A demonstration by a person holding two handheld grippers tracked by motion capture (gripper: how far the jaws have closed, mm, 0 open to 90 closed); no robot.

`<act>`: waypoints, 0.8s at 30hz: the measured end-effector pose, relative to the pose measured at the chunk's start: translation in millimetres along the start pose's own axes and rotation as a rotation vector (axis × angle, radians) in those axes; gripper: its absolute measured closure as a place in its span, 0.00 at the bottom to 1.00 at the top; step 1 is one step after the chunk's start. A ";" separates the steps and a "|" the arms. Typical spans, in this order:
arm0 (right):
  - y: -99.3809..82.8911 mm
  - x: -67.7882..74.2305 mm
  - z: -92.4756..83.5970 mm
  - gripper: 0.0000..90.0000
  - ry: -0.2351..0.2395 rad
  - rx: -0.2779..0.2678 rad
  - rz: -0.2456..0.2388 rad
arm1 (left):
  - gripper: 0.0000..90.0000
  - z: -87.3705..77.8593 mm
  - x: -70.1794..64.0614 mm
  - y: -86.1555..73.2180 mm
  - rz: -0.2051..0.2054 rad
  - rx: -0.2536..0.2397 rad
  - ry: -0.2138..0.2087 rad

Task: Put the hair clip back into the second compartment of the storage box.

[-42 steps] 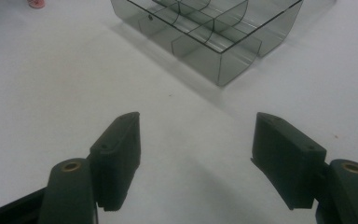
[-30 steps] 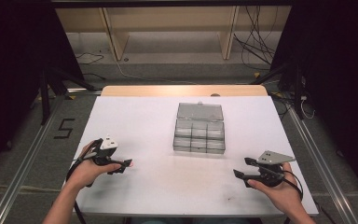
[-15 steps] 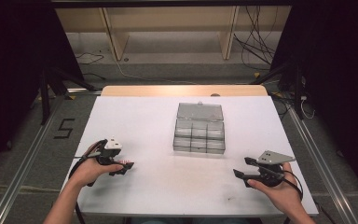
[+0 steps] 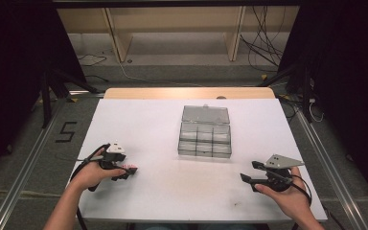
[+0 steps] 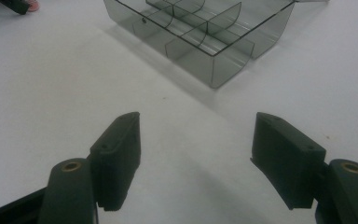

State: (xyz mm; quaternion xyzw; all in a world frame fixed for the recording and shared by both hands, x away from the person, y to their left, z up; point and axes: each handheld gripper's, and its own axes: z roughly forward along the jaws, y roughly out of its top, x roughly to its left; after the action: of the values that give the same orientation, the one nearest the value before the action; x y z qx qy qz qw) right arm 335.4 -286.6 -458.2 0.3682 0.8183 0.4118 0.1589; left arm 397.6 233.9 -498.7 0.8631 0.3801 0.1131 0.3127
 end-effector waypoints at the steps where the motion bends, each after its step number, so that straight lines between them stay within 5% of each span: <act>1: -0.1 0.0 -0.1 0.37 0.000 0.000 0.001 | 0.32 -0.3 -0.1 -0.1 -0.004 -0.001 0.003; 11: 0.6 -0.4 -1.1 0.37 0.000 -0.006 0.005 | 0.55 -4.6 -7.7 2.6 -0.023 0.029 0.034; 18: 0.9 -0.6 -0.4 0.37 0.000 -0.007 0.003 | 0.72 -5.6 -18.2 6.0 0.035 0.051 0.041; 24: 1.3 -0.5 -1.2 0.38 0.000 -0.011 0.000 | 0.77 -6.9 -22.7 5.9 0.080 0.050 0.060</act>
State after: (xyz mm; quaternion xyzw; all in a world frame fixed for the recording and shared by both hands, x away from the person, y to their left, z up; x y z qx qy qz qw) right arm 335.7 -287.2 -456.5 0.3675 0.8159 0.4163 0.1609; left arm 382.5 217.5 -488.7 0.8815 0.3571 0.1418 0.2746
